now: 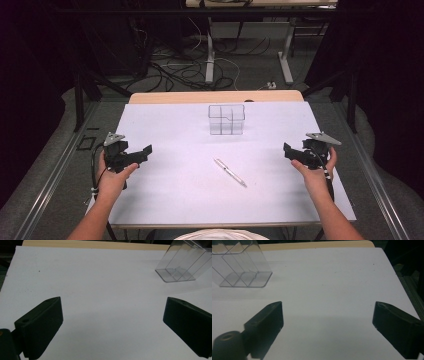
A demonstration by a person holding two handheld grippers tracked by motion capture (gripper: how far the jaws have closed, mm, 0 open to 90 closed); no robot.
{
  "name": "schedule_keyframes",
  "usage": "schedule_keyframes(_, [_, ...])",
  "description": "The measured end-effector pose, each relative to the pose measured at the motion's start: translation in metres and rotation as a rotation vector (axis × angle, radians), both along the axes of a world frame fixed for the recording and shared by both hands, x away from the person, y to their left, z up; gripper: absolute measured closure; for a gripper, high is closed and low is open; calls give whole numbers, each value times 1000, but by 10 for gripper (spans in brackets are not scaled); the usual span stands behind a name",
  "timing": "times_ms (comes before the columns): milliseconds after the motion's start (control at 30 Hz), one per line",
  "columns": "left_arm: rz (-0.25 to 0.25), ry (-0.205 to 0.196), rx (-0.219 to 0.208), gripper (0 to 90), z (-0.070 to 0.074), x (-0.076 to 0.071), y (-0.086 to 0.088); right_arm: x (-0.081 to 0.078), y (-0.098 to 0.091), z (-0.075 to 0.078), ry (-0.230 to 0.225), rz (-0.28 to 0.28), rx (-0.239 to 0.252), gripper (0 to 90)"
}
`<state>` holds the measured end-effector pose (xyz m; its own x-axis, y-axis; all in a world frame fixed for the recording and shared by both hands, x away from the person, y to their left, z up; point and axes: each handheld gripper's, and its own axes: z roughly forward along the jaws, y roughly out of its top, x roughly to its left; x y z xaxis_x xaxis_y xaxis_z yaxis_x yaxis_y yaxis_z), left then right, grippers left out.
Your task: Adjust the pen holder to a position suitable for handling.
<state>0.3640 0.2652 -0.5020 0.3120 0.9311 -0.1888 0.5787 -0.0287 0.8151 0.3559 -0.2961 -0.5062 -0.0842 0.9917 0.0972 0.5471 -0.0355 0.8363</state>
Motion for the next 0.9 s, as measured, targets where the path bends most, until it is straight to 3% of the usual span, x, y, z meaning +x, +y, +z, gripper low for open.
schedule_keyframes(300, [-5,8,3,28,-2,1,-2,2,0,-3,5,11,13,154])
schedule_keyframes(533, [-14,7,7,36,-2,0,-3,3,3,-2,11,18,-16,180])
schedule_keyframes(900, [-6,14,12,52,-2,-1,-2,16,14,18,63,38,28,235])
